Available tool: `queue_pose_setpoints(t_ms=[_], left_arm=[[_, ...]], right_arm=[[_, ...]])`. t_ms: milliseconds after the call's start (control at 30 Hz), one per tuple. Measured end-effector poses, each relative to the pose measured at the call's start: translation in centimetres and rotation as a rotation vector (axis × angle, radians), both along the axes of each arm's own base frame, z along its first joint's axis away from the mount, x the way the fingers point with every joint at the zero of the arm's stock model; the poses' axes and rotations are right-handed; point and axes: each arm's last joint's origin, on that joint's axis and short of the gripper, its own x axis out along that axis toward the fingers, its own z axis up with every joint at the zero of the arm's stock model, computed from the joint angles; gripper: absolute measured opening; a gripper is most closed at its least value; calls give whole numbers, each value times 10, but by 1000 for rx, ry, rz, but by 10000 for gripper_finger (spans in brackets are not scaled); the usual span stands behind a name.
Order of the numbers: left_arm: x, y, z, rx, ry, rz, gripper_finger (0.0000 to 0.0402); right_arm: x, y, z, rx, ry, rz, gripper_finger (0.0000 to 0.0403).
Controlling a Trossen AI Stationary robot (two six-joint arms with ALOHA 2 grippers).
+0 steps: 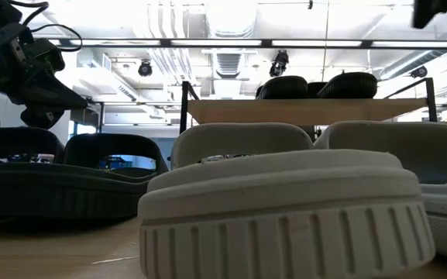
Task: Pick and place slides into the shelf
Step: Put the right gray slide under the shelf
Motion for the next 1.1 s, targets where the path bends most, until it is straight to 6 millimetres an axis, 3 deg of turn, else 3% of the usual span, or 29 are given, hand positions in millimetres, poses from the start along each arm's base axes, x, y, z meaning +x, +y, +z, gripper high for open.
queue_pose_setpoints(t_ms=[233, 533, 867, 1100], left_arm=[[0, 0, 0, 0, 0, 0, 0], [0, 0, 0, 0, 0, 0, 0], [0, 0, 0, 0, 0, 0, 0], [0, 0, 0, 0, 0, 0, 0]], right_arm=[[16, 54, -28, -76, 19, 68, 205], [47, 100, -62, -190, -22, 87, 206], [72, 109, -107, -402, 4, -19, 206], [76, 101, -117, -424, 22, -57, 206]])
